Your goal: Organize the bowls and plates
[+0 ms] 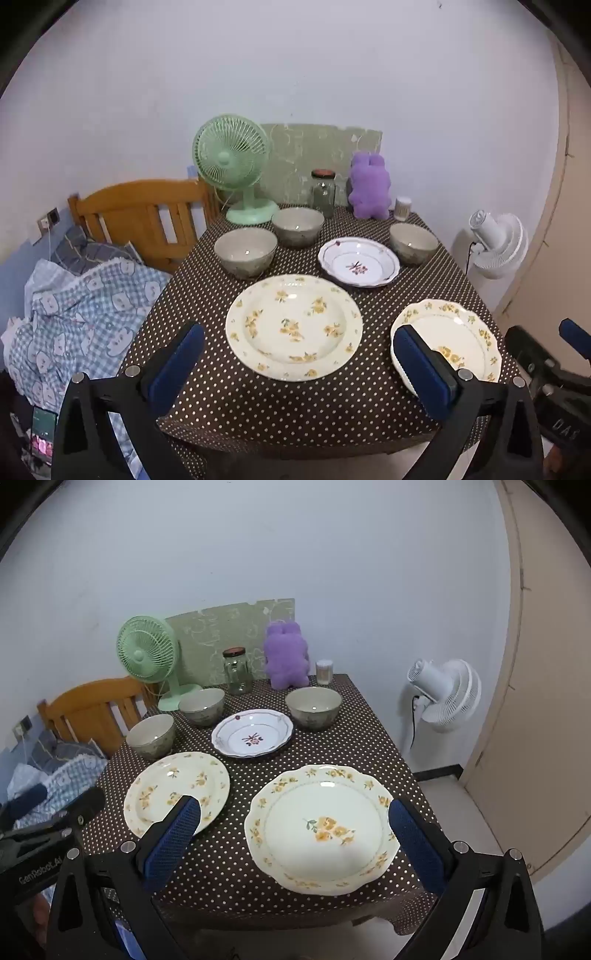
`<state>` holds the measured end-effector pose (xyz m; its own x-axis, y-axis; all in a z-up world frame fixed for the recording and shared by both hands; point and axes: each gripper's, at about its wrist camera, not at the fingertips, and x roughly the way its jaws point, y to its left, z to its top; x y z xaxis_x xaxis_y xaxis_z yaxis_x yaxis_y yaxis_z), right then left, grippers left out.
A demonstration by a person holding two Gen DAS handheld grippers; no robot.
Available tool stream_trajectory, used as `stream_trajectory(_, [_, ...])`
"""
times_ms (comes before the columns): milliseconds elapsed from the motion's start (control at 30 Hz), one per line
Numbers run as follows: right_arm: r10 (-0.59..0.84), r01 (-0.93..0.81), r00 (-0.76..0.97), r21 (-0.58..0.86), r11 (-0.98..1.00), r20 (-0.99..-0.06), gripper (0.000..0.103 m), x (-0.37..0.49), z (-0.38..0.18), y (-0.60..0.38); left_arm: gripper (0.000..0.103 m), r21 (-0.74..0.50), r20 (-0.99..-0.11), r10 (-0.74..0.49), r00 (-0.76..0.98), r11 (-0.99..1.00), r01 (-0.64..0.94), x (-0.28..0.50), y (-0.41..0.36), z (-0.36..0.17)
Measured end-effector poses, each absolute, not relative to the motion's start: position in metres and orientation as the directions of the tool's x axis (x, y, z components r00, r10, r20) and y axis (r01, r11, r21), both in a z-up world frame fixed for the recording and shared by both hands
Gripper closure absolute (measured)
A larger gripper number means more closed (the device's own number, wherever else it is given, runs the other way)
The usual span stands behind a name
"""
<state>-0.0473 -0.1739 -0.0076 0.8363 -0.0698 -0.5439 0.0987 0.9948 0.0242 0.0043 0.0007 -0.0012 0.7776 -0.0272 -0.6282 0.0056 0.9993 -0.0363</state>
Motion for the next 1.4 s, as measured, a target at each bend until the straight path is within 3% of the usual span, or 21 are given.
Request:
stream_trajectory(167, [-0.076,0.099,0.817,0.009,0.995,-0.572,0.000,-0.042,-0.005,-0.176,0.000,-0.093,-0.612,-0.096,0.785,0.994,0.049,0.015,0.013,-0.002])
stream_trajectory(333, [-0.070,0.085,0.821,0.000,0.996,-0.566,0.000,-0.047,-0.005,-0.173,0.000,-0.021,-0.589,-0.044,0.807,0.999,0.039,-0.002,-0.011,0.006])
stream_trajectory(1400, [-0.078,0.088,0.802,-0.011,0.996,-0.593,0.000,-0.038,-0.002,-0.167,0.003,-0.046,-0.601,-0.083,0.795,0.997,0.069,0.003,-0.009,0.002])
